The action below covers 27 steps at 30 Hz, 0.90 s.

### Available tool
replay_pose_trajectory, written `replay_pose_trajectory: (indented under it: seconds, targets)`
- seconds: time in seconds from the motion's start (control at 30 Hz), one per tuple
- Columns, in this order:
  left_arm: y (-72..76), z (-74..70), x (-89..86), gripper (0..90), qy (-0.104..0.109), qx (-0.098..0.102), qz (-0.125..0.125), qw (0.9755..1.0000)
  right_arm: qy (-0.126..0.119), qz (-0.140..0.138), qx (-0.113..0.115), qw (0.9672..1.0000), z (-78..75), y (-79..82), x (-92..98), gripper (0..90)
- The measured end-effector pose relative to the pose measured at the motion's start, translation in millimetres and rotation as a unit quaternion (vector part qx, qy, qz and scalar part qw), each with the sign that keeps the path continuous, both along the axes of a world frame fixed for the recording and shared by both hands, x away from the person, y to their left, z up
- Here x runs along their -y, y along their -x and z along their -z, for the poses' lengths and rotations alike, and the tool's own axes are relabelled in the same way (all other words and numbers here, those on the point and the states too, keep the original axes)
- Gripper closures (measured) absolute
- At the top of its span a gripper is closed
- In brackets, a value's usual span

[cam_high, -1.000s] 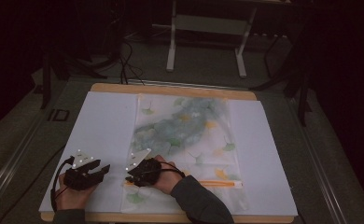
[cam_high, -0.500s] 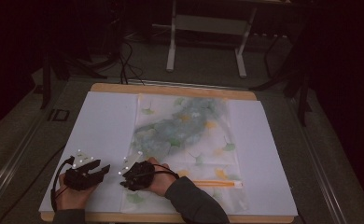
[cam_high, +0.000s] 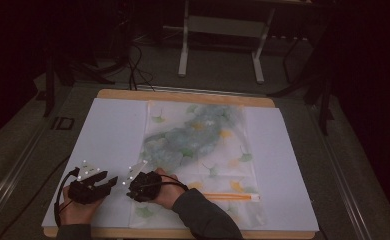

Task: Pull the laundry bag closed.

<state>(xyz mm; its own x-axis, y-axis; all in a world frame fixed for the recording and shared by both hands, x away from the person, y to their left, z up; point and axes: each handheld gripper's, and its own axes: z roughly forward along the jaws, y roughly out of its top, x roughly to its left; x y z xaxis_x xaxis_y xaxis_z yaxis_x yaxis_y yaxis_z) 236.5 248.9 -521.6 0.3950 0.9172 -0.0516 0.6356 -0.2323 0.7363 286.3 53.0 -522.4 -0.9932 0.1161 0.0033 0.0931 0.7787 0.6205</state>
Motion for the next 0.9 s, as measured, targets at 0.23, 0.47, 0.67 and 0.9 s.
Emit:
replay_pose_trajectory:
  seconds: [0.23,0.47,0.67,0.9]
  targets:
    - [0.4,-0.3,-2.2,53.7,0.002,0.002,-0.004,1.0,0.02,0.009,0.013,0.9997,3.3,2.4,-9.6,74.2]
    - [0.7,-0.7,-2.5,53.7,0.001,0.003,-0.004,1.0,0.02,0.015,0.01,0.9996,5.0,2.3,-13.1,80.0]
    - [0.8,-0.6,-2.7,53.7,0.002,0.004,-0.005,1.0,0.008,0.019,0.008,0.9998,1.2,2.8,-10.9,81.1]
    - [0.7,-0.4,-2.3,53.7,0.0,0.004,-0.006,1.0,0.0,0.022,0.013,0.9997,-3.4,3.8,-6.1,82.4]
